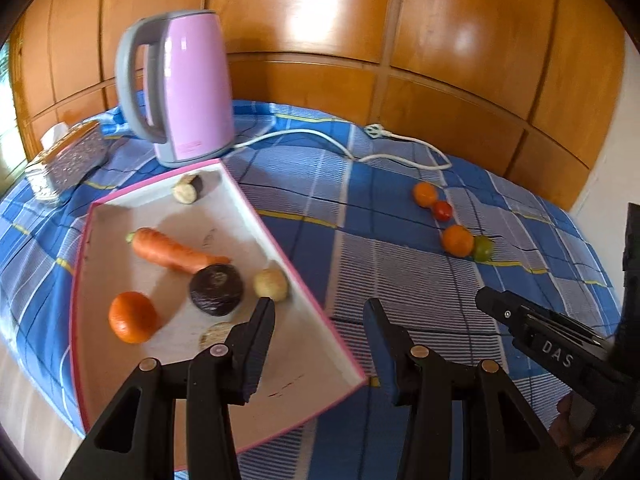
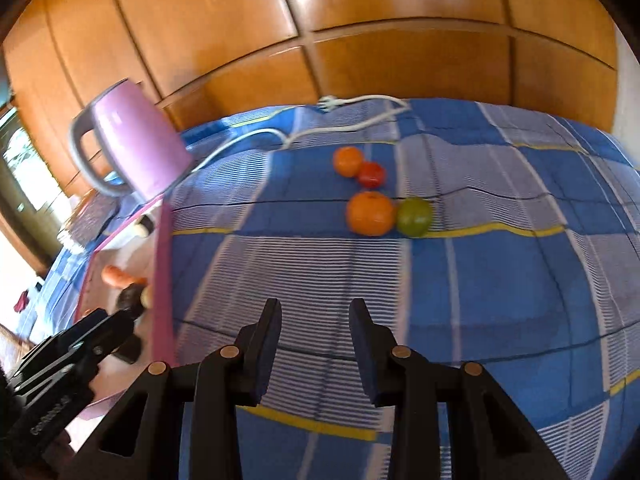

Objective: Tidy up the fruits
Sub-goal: 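Move both tools back from the tray toward the remaining produce, then grasp the green round fruit with the right tool while the left tool grasps the large mandarin, then carry the green fruit and mandarin into the tray and open both tools, then move both tools back toward the small orange and red tomato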

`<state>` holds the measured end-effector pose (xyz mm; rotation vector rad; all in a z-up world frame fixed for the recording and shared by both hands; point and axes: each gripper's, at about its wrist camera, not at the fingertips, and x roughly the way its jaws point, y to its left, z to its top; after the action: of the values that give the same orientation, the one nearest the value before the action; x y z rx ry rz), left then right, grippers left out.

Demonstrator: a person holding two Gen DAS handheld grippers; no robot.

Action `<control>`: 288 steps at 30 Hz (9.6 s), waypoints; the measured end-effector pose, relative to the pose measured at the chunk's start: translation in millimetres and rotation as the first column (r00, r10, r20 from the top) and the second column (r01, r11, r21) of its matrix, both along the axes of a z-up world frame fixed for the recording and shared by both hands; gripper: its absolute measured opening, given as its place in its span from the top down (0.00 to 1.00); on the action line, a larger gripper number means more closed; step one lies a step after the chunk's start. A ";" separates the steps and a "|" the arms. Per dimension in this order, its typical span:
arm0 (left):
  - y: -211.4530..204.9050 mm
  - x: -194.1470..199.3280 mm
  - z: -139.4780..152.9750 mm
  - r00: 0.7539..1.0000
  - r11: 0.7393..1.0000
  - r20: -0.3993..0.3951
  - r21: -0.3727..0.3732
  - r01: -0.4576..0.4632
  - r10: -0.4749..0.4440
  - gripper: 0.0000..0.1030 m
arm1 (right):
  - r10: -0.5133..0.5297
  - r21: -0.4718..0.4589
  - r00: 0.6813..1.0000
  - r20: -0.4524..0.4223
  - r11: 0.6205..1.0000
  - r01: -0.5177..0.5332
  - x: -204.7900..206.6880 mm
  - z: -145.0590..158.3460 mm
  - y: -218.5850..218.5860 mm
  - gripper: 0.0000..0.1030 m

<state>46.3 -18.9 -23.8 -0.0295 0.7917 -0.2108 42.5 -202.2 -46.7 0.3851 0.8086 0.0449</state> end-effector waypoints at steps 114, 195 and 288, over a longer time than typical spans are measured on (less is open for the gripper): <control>-73.9 -3.0 -23.6 0.988 0.988 -0.033 -0.040 0.146 -0.148 0.64 | 0.021 -0.067 1.000 -0.010 0.998 -0.022 -24.6 -15.1 -31.7 0.68; 129.7 -21.4 7.3 0.954 0.948 0.016 -0.115 -0.297 0.301 0.63 | 0.554 -0.009 0.824 0.119 0.830 -0.557 -0.6 46.2 149.7 0.68; -52.4 61.8 -4.1 0.998 0.998 -0.023 0.008 0.064 -0.064 0.60 | 0.006 -0.039 1.000 0.006 0.999 -0.005 77.1 -7.5 -44.9 0.66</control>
<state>108.1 -71.3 -27.9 0.0016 0.8172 -0.2677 119.5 -247.0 -54.2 0.3459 0.8034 0.0354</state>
